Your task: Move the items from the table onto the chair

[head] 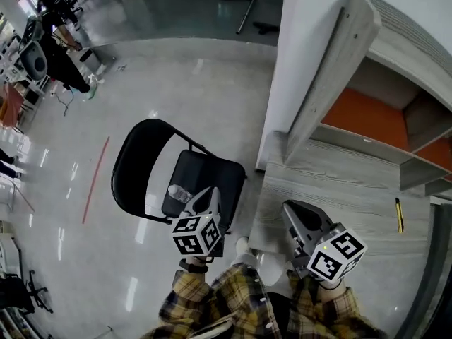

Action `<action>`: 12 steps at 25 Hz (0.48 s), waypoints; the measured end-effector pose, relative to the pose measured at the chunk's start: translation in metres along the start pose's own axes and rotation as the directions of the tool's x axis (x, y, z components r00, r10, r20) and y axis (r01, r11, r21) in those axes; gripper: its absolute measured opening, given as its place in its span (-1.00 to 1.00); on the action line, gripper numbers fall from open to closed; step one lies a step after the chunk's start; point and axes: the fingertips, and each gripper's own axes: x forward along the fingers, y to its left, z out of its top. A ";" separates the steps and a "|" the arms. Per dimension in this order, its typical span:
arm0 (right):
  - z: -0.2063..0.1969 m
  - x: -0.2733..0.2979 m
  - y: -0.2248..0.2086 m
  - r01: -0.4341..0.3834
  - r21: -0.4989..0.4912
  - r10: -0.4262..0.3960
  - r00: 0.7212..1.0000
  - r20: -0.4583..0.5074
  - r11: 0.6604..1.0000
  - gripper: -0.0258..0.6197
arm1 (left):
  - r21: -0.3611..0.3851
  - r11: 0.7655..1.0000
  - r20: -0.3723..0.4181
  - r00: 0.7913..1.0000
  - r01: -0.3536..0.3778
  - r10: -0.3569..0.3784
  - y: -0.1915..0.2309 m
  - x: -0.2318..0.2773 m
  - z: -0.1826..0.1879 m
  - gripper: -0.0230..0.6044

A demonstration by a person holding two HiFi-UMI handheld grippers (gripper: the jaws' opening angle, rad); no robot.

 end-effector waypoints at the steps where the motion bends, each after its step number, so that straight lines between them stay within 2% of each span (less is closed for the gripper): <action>1: 0.007 -0.011 -0.003 0.002 -0.007 -0.002 1.000 0.016 1.000 -0.87 | 0.013 1.000 0.015 1.000 0.023 -0.023 -0.019 -0.006 0.008 -0.91; 5: 0.030 -0.073 -0.025 0.031 -0.028 -0.028 0.996 0.081 0.999 -0.87 | 0.099 0.991 0.051 0.994 0.092 -0.097 -0.101 -0.020 0.026 -0.91; 12: 0.072 -0.209 -0.108 0.125 -0.085 -0.112 0.983 0.144 0.988 -0.87 | 0.185 0.958 0.101 0.966 0.218 -0.239 -0.274 -0.016 0.033 -0.91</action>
